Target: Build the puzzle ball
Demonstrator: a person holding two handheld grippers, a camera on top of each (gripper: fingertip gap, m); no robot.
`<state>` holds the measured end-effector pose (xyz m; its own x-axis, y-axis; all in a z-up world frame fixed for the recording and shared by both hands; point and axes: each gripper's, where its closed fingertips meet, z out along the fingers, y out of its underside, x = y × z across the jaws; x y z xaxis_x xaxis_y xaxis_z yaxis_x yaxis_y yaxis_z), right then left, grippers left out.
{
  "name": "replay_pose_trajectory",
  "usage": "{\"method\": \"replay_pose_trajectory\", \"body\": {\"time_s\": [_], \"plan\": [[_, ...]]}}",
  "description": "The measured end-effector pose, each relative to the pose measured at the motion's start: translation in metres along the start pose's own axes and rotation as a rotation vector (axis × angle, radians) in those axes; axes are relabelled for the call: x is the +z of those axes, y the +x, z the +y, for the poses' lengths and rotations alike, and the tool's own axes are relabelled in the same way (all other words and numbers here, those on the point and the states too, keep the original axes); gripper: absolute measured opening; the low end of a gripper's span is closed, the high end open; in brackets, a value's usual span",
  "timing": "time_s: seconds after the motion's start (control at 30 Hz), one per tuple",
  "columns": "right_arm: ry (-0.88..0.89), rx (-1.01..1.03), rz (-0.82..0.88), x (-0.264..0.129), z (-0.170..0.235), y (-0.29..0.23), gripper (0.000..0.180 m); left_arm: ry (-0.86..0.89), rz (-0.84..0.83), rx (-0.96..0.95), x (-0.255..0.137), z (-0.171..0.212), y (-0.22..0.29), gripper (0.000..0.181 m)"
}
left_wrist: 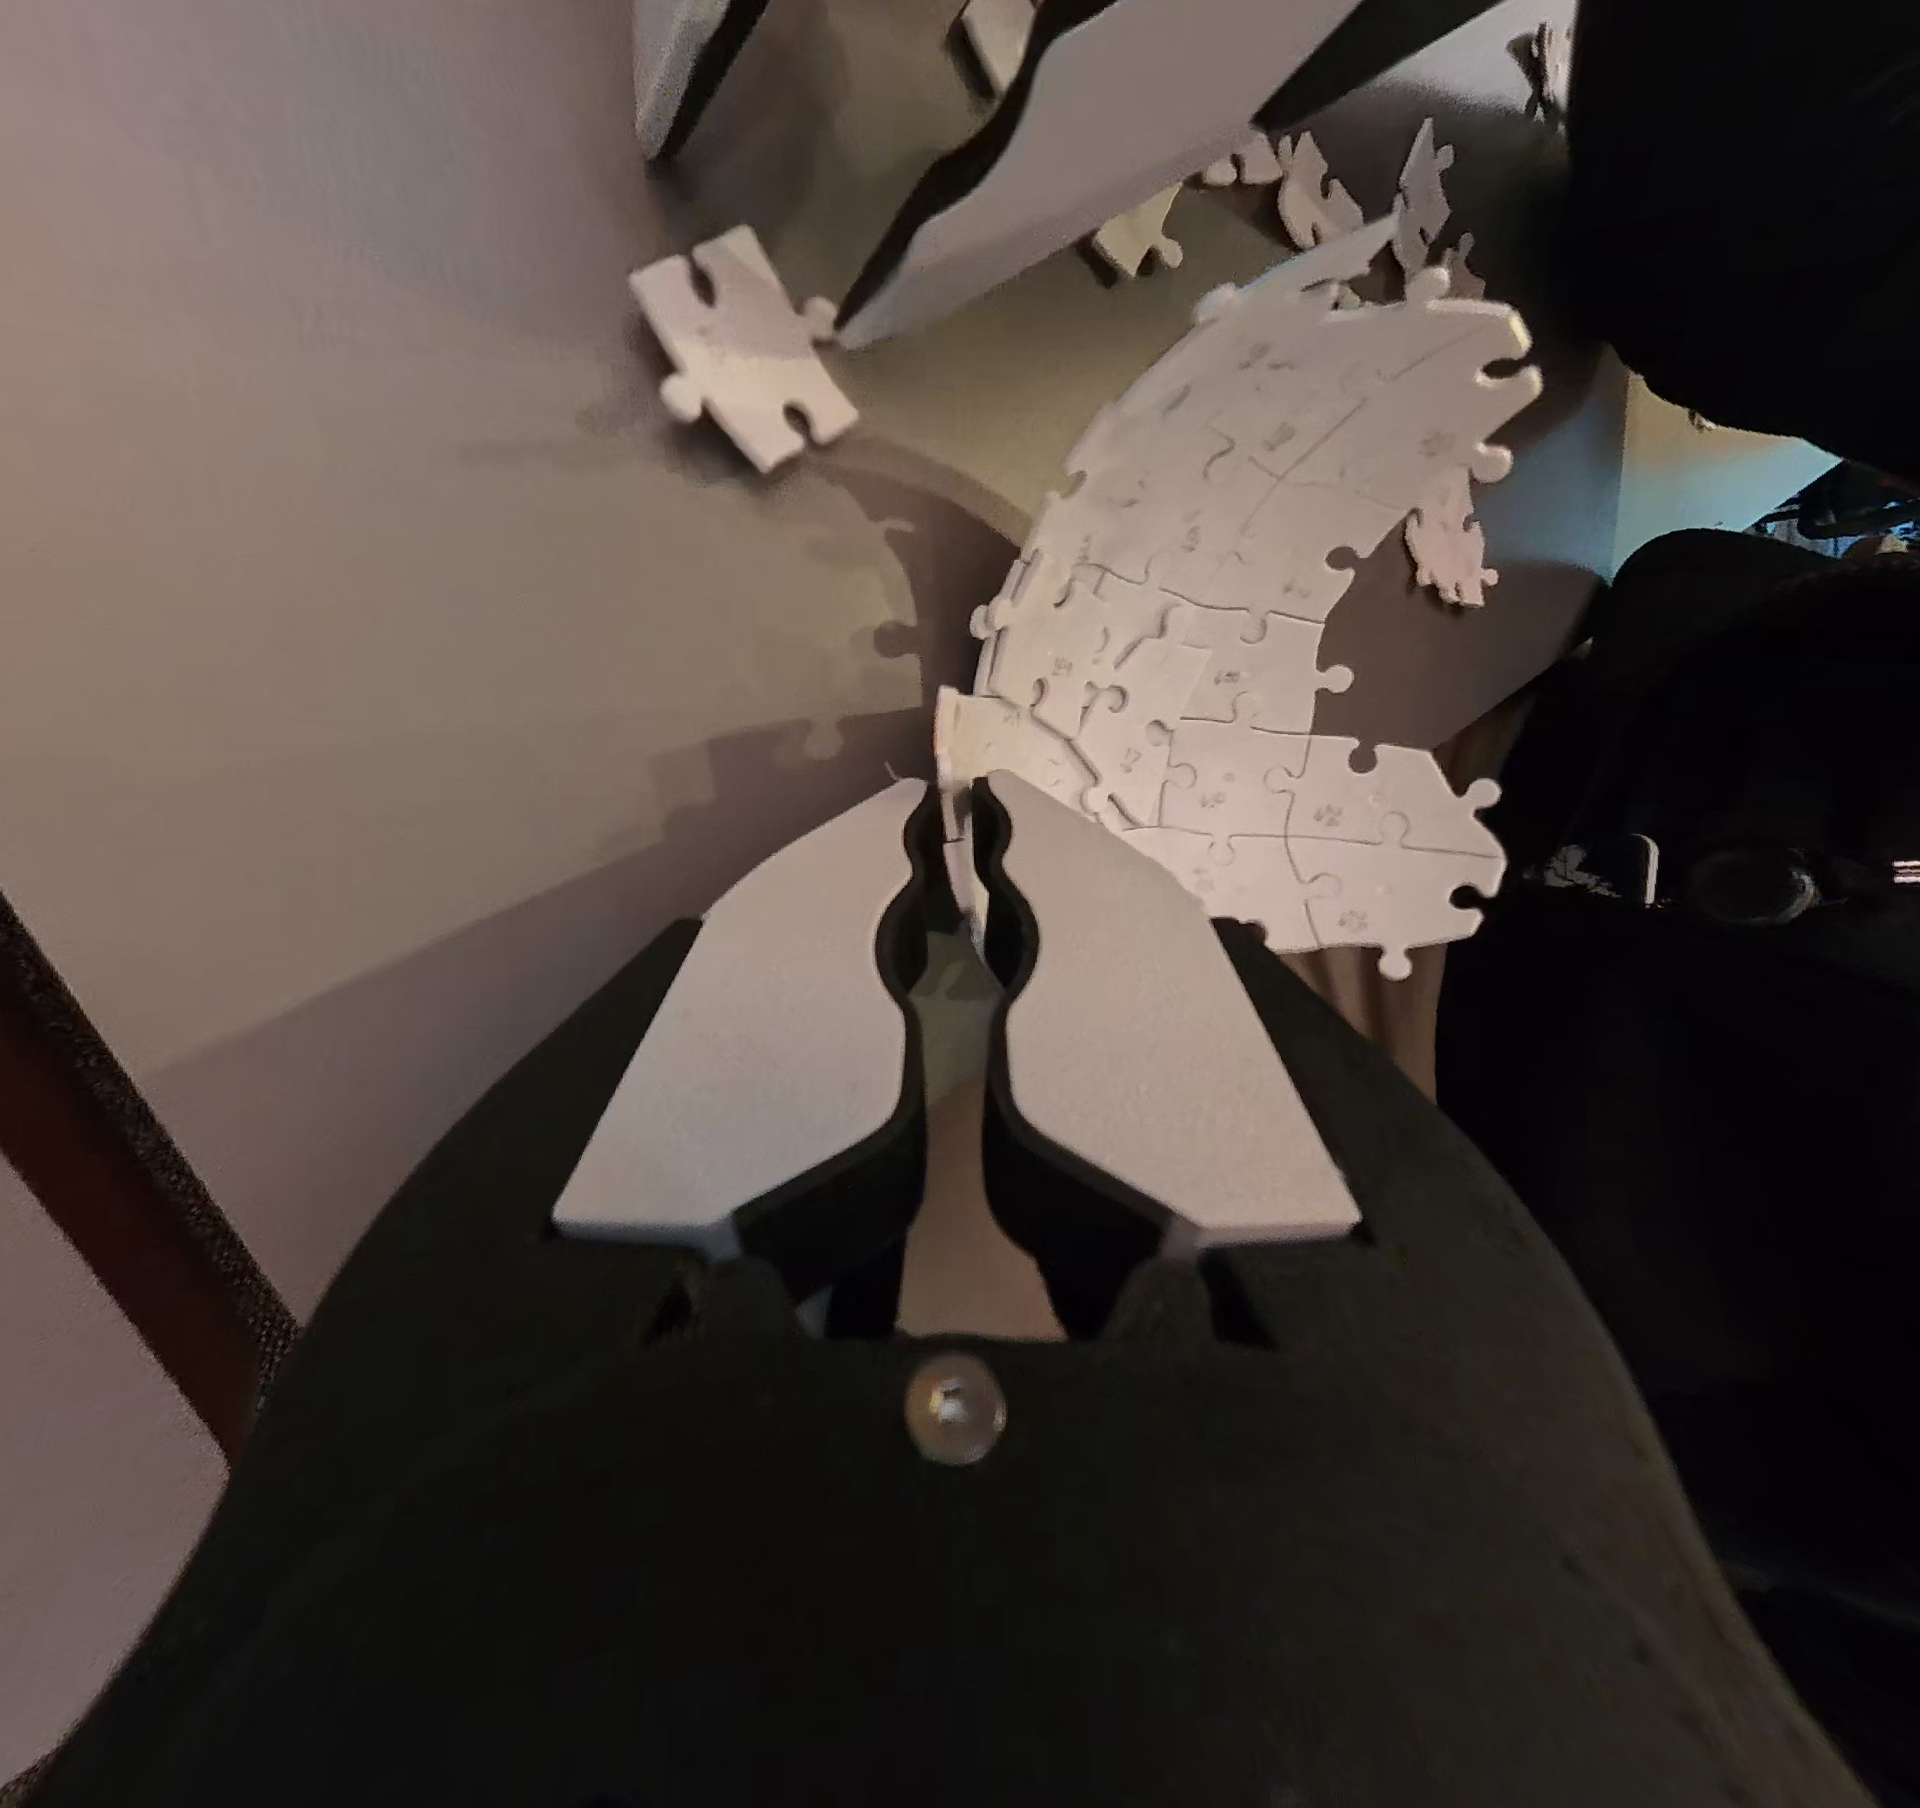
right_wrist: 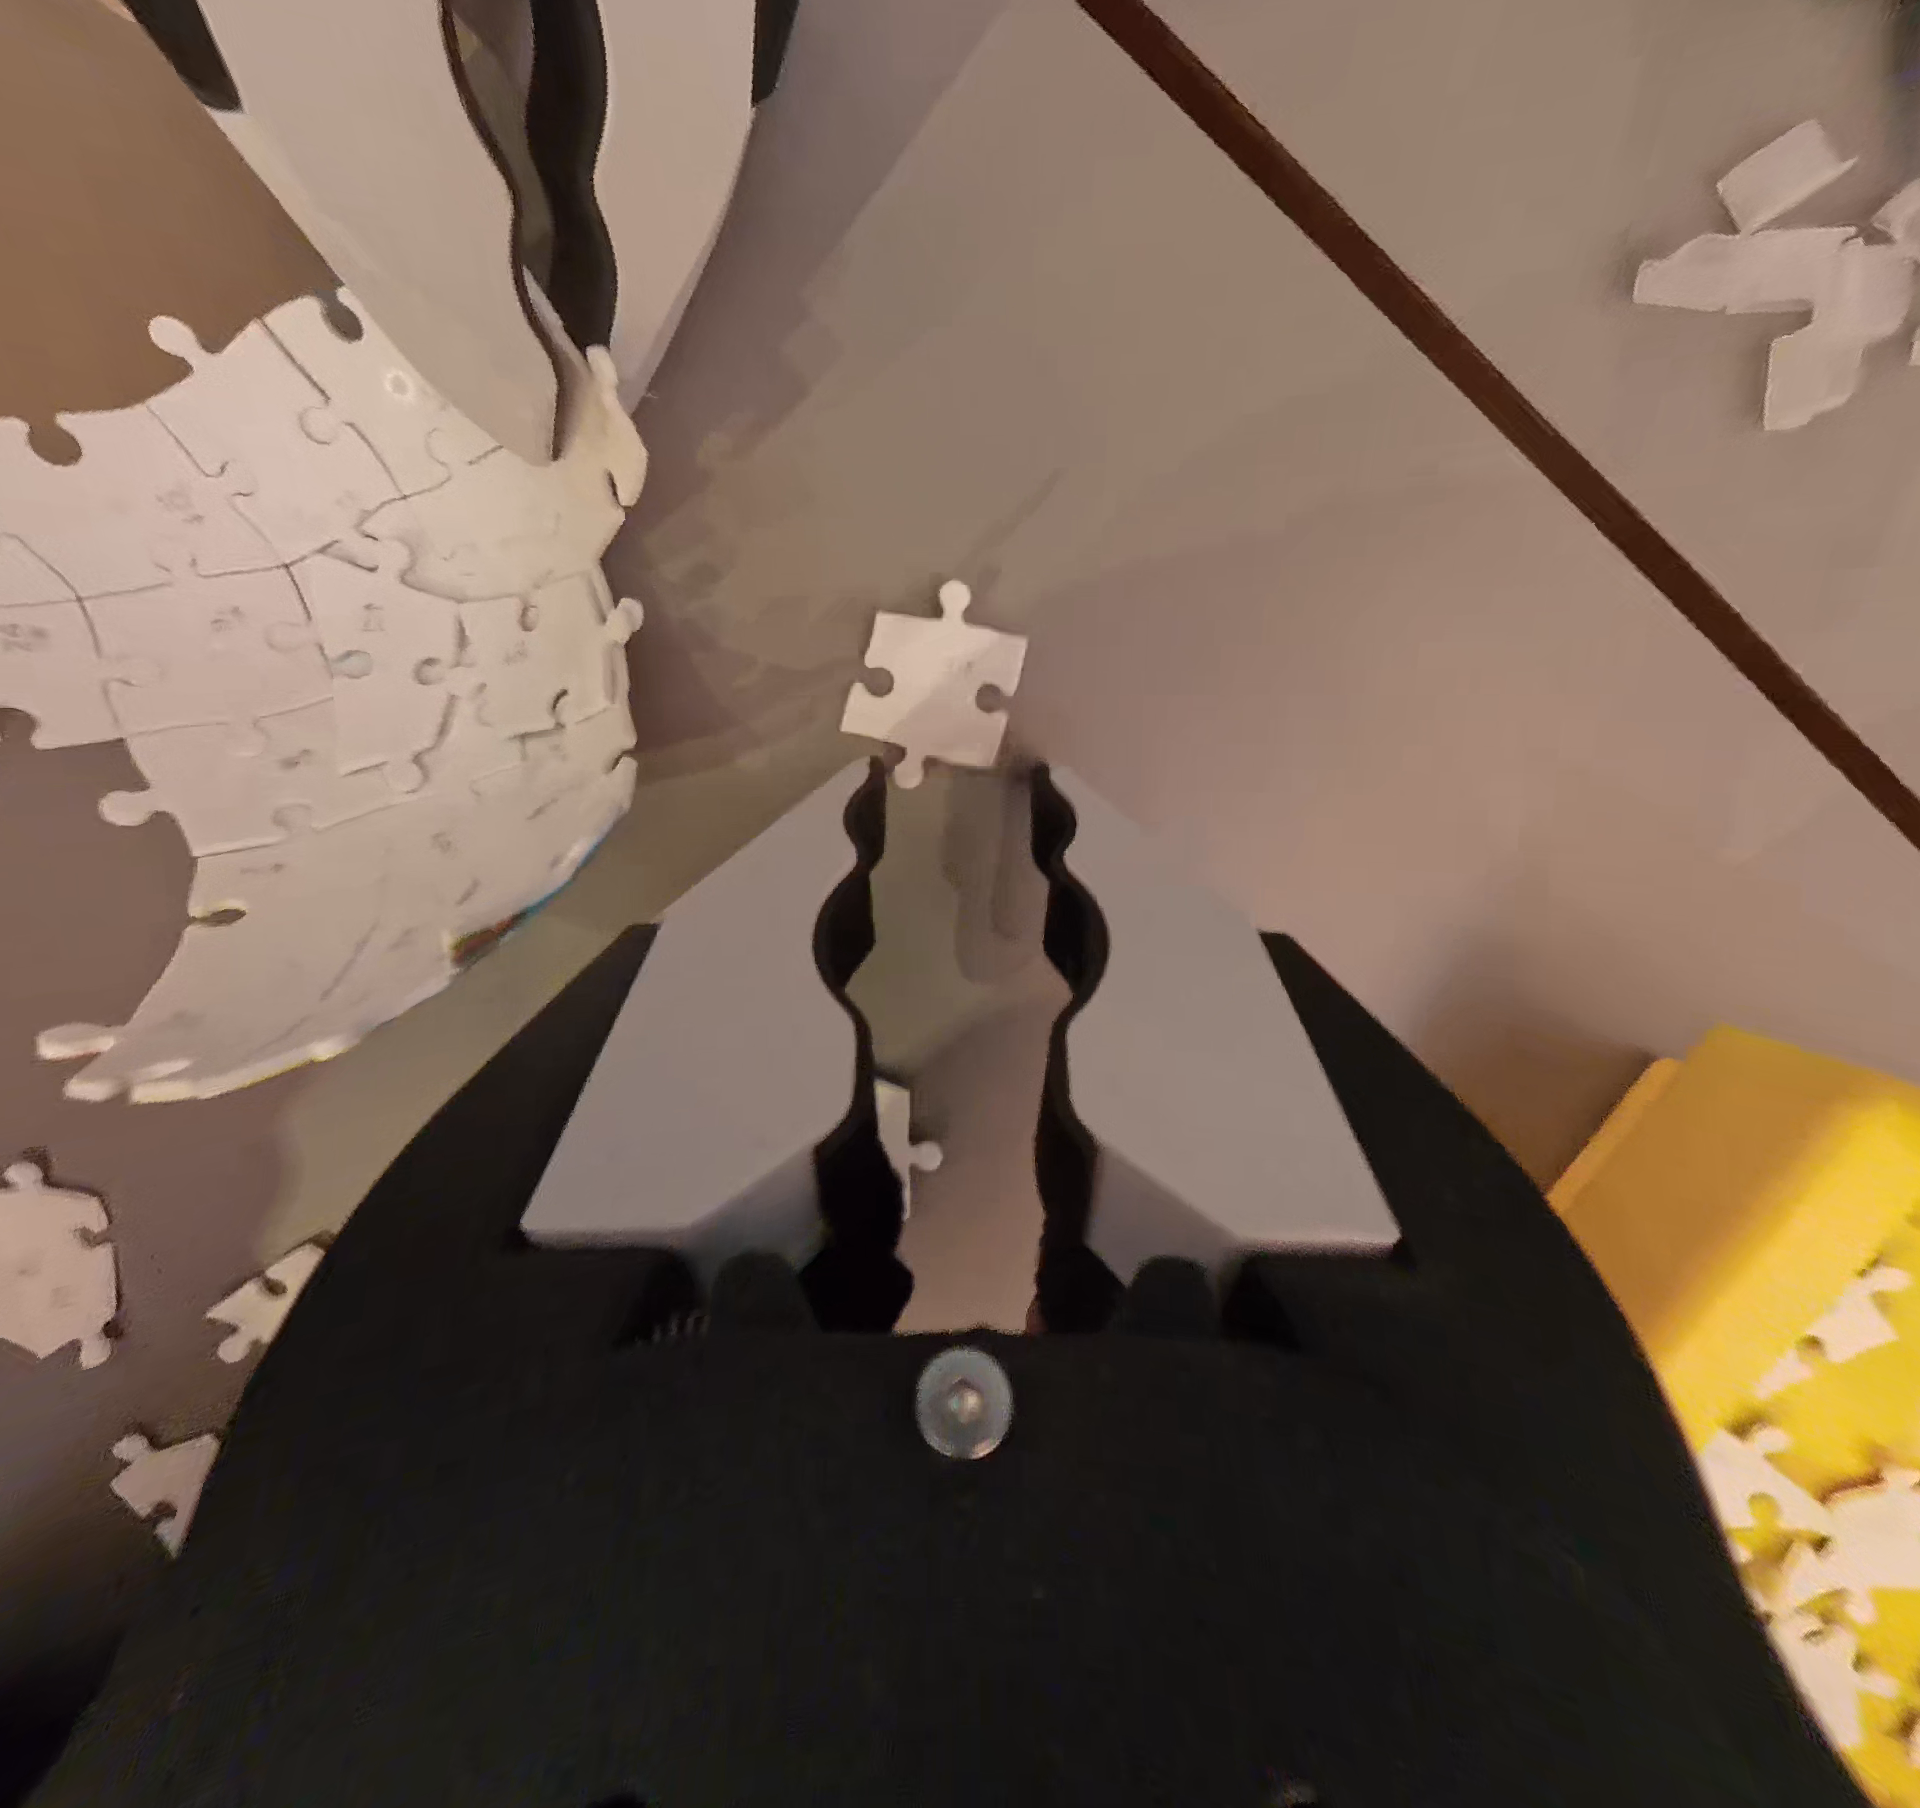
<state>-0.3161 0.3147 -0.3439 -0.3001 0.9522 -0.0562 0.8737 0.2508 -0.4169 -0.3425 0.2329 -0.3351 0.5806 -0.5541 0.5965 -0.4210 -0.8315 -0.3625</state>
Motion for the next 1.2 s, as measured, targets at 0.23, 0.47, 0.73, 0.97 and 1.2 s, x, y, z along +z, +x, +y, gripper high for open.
{"method": "replay_pose_trajectory", "body": {"time_s": [0.23,0.47,0.73,0.97,1.2], "plan": [[0.062,-0.023,0.134,-0.006,-0.011,0.022,0.022,0.003,-0.001,-0.002,0.000,0.000,-0.001,0.005],[0.051,0.002,0.011,0.002,-0.007,0.005,0.039,0.004,0.002,-0.004,0.000,0.001,-0.001,0.005],[0.073,-0.015,0.034,0.003,-0.009,0.009,0.022,0.005,0.003,-0.006,0.000,0.001,-0.002,0.006],[0.068,-0.085,0.026,0.003,-0.009,0.003,0.022,0.004,-0.005,0.004,-0.001,0.000,-0.004,0.006],[0.068,-0.153,-0.004,-0.008,-0.007,-0.006,0.022,-0.028,-0.048,0.026,0.000,-0.004,-0.009,0.011]]}}
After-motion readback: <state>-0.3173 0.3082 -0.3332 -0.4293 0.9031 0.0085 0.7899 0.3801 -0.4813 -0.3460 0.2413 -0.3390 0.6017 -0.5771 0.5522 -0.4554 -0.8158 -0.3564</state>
